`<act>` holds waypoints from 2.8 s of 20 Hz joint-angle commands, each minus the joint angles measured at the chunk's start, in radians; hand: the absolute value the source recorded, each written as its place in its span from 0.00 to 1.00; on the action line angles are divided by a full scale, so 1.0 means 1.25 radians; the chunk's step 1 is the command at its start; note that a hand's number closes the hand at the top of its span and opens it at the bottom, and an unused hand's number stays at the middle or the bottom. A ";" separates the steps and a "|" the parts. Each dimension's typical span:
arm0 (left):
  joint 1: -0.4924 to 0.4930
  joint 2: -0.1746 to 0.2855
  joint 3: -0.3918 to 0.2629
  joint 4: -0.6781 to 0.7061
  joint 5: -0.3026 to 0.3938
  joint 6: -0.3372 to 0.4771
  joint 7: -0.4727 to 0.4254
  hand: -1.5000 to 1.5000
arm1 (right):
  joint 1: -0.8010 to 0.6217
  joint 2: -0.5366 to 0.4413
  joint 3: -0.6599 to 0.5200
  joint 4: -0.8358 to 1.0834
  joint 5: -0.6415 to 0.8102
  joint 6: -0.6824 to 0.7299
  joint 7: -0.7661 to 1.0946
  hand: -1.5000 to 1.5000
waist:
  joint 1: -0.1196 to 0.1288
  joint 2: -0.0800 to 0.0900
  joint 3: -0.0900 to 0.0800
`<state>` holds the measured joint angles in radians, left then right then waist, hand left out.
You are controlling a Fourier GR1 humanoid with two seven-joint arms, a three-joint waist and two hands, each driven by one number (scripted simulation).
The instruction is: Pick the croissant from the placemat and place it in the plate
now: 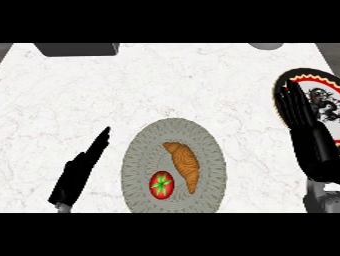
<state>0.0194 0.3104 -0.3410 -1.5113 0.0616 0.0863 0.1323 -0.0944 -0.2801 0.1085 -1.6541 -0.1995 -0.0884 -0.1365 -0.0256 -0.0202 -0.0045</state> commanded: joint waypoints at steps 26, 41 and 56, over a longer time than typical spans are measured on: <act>-0.137 -0.001 0.227 0.102 0.066 0.023 0.003 0.50 | -0.469 -0.078 0.316 0.524 0.457 0.401 -0.423 0.00 | 0.028 0.017 0.004; -0.129 -0.022 0.244 0.093 0.045 0.005 0.002 0.50 | -0.482 -0.030 0.403 0.386 0.677 0.466 -0.189 0.00 | 0.023 0.014 0.003; -0.168 -0.059 0.260 0.092 -0.002 -0.004 0.031 0.50 | -0.444 0.086 0.394 0.399 0.879 0.544 -0.133 0.00 | 0.022 0.016 0.004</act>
<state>-0.1645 0.2656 0.0018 -1.3900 0.0918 0.0668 0.1437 -0.6606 -0.2102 0.6233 -1.1465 0.8506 0.5679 -0.3231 0.0032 -0.0004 -0.0001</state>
